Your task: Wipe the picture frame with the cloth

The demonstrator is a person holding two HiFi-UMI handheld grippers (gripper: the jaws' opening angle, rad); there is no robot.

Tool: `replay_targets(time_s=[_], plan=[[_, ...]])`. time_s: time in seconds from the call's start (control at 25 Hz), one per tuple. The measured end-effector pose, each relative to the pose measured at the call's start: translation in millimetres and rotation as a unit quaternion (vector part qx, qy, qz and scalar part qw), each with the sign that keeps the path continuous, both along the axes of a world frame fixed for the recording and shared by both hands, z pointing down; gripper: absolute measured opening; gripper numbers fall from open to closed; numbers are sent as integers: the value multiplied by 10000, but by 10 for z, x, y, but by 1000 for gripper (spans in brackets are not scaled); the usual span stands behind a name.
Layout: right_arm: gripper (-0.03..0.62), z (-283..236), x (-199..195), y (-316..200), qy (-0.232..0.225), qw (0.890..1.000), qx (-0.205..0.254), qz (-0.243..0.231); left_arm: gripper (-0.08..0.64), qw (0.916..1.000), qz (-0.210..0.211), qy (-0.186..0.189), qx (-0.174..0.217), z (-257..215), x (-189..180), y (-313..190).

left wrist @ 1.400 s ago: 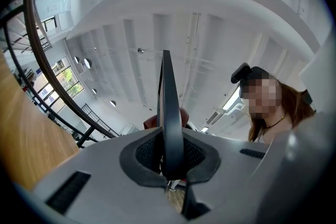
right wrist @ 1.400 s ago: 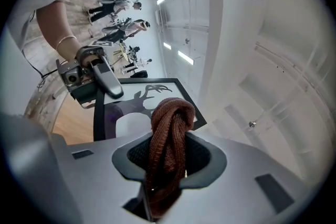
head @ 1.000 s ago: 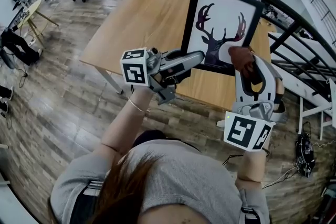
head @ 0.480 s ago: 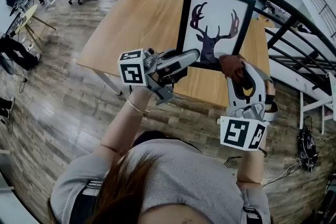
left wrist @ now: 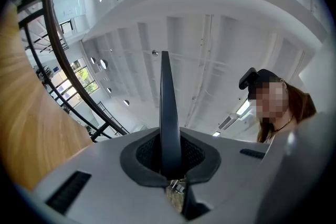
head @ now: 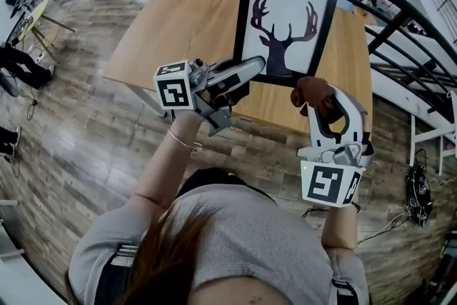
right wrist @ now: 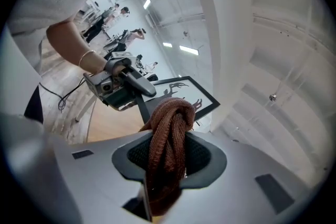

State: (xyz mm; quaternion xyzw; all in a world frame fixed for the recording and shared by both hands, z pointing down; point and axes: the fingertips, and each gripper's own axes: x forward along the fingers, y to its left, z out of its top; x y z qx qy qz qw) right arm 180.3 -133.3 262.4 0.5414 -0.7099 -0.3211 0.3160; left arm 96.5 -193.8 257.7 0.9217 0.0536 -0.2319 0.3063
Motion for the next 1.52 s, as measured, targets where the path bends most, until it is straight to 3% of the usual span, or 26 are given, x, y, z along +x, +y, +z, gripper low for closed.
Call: replay_targets(time_s=[0.28, 0.36, 0.44, 0.48, 0.92, 1.24, 1.52], plan=[[133, -74, -76, -15, -514, 9986, 70, -83, 28, 9983, -66, -115, -559, 410, -164, -46], [133, -70, -92, -55, -1133, 9935, 61, 35, 28, 9972, -84, -213, -717, 566, -226, -74], [133, -88, -89, -95, -1931, 9809, 137, 207, 28, 9954, -85, -306, -907, 727, -268, -95], [133, -97, -94, -119, -2106, 9772, 161, 239, 28, 9943, -76, -342, -1010, 803, -284, -107], [133, 91, -154, -447, -2723, 9617, 106, 290, 28, 9747, 25, -875, -2058, 1741, -366, -154], [133, 551, -120, -666, -2643, 9632, -262, 404, 28, 9514, 83, -1054, -2892, 2447, -496, -147], [133, 670, -137, -734, -2922, 9544, -392, 470, 28, 9313, 113, -1177, -3446, 2867, -580, -86]])
